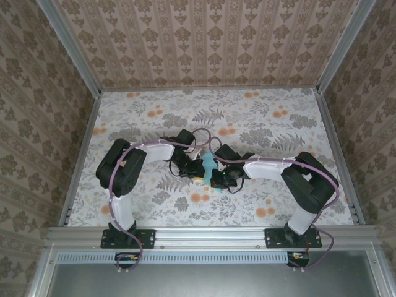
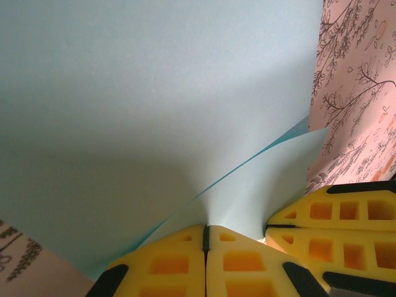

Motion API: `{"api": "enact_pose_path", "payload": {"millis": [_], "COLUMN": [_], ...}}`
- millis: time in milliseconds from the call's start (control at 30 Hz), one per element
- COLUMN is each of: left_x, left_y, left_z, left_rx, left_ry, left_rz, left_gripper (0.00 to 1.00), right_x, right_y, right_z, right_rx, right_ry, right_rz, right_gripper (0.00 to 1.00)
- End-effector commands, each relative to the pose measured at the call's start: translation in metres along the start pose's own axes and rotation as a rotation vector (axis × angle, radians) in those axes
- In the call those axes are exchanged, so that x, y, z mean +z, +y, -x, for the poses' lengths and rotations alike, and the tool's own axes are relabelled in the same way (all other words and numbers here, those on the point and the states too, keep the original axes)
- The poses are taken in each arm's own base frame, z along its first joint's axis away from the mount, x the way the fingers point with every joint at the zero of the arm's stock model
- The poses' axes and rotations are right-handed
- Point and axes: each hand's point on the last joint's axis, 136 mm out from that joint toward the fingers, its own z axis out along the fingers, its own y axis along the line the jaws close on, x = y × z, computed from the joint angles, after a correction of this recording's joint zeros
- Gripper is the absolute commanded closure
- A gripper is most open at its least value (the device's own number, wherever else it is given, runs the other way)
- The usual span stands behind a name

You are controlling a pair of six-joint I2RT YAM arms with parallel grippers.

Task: Fold a paper plane with a square sheet of paper (fold left side to right side)
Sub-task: Third fold the triangle at the center of the table.

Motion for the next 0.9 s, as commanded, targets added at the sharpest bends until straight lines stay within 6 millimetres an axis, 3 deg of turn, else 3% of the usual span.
{"api": "enact_pose_path", "payload": {"millis": [0, 567, 867], "left_x": [0.012, 0.012, 0.011], "left_y": [0.038, 0.039, 0.039], "left_z": [-0.017, -0.016, -0.017], "left_rx": [-0.063, -0.06, -0.06], "left_ry": [0.056, 0.059, 0.061], "left_rz": [0.156, 0.164, 0.165], "left_gripper": [0.93, 0.94, 0.94], "right_x": [-0.001, -0.012, -0.015], "right_y": [-0.019, -0.04, -0.05], "right_z": [-0.021, -0.053, -0.06], "right_rx": [0.045, 0.064, 0.073], "right_ry": [0.077, 0.151, 0.159], "right_rz": [-0.08, -0.129, -0.165], "right_gripper": [0.96, 0.96, 0.95]}}
